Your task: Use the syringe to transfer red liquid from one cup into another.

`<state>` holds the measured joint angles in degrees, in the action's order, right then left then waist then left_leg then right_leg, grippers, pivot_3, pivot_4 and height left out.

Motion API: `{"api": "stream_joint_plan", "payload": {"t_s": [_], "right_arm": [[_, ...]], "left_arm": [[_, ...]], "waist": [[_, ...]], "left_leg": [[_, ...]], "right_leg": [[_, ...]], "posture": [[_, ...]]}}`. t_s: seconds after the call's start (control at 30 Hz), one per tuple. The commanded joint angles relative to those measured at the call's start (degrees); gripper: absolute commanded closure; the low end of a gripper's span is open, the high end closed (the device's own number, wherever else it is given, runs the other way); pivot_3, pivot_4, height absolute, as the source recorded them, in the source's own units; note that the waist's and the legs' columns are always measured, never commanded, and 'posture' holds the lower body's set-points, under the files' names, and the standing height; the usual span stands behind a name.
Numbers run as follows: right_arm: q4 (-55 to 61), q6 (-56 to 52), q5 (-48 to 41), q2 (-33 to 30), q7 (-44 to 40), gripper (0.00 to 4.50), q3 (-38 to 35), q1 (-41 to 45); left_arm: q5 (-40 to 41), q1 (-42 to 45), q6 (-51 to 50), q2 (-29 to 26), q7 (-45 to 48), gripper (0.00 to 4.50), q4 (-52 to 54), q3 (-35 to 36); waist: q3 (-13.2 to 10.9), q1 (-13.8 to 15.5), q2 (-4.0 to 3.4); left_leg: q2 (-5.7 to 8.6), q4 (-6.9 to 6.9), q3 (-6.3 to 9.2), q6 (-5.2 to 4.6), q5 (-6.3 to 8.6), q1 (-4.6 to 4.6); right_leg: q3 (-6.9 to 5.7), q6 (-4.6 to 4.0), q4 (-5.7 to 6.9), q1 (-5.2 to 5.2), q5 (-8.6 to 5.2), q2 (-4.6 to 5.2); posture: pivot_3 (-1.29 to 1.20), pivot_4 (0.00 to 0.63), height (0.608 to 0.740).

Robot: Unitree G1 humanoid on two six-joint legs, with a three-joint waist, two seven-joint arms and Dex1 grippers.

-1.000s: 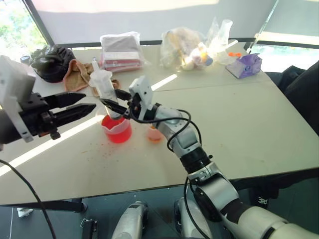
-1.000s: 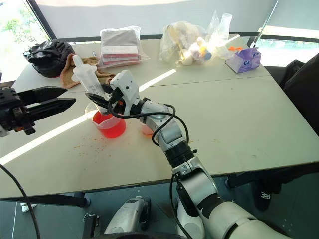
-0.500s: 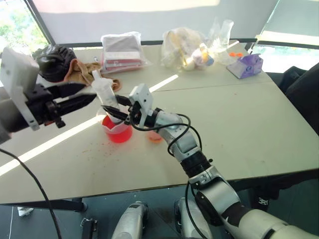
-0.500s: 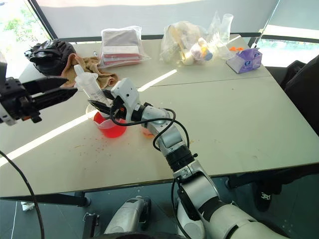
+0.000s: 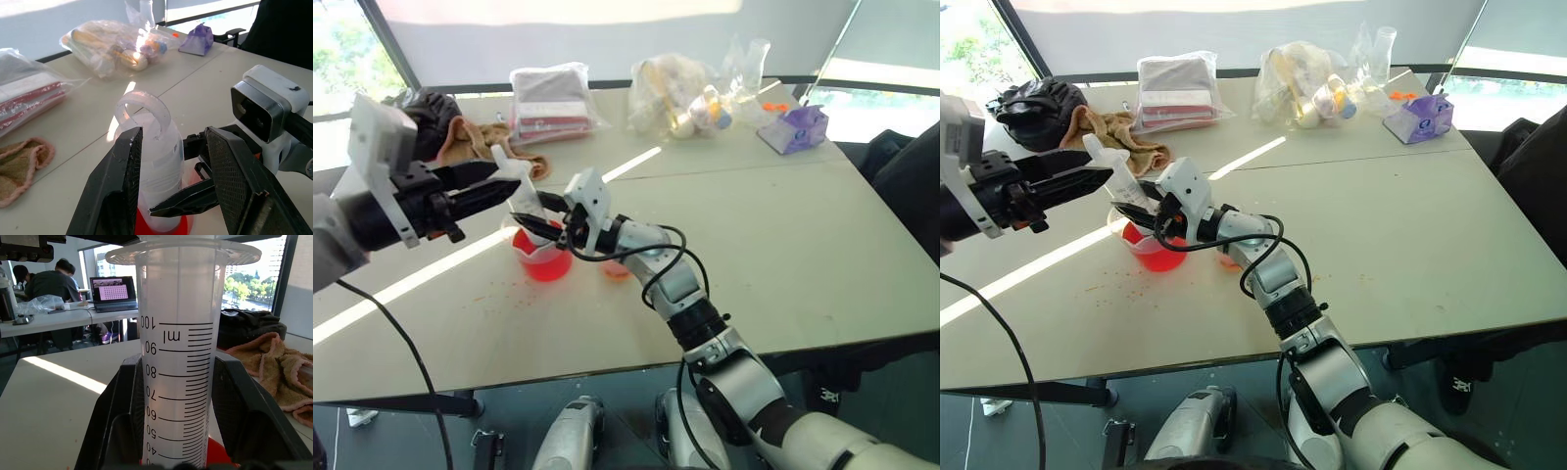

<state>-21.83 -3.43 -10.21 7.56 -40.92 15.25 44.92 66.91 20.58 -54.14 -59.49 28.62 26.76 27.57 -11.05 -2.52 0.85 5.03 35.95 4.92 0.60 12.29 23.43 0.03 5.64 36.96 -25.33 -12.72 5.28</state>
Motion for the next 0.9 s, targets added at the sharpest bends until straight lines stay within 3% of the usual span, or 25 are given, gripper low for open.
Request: {"api": "stream_joint_plan", "payload": {"t_s": [0.03,0.17,0.9], "right_arm": [[3.07,0.49,-0.16,0.34,-0.27,3.14,0.11,0.13],[3.82,0.27,0.08,0.15,-0.44,3.14,0.43,-0.57],[5.68,-2.69,-0.85,0.56,-1.65,3.14,1.17,-2.24]], "left_arm": [[-0.75,1.40,0.93,0.26,0.55,3.50,-0.59,-0.51],[-1.82,2.16,1.23,0.92,0.96,4.49,-1.34,-1.97],[-6.45,12.48,1.33,2.83,1.10,4.49,-4.41,-5.07]], "waist": [[0.00,0.00,0.00],[0.00,0.03,0.00],[0.00,0.06,0.01]], "left_leg": [[0.00,0.00,0.00,0.00,0.00,0.00],[0.00,0.00,0.00,0.00,0.00,0.00],[0.01,0.01,0.03,0.00,0.00,0.00]], "right_leg": [[0.00,0.00,0.00,0.00,0.00,0.00],[0.00,0.00,0.00,0.00,0.00,0.00],[0.00,0.01,0.00,0.02,0.00,0.00]], "posture": [[0.00,0.150,0.736],[0.00,0.150,0.736],[0.00,0.150,0.736]]}}
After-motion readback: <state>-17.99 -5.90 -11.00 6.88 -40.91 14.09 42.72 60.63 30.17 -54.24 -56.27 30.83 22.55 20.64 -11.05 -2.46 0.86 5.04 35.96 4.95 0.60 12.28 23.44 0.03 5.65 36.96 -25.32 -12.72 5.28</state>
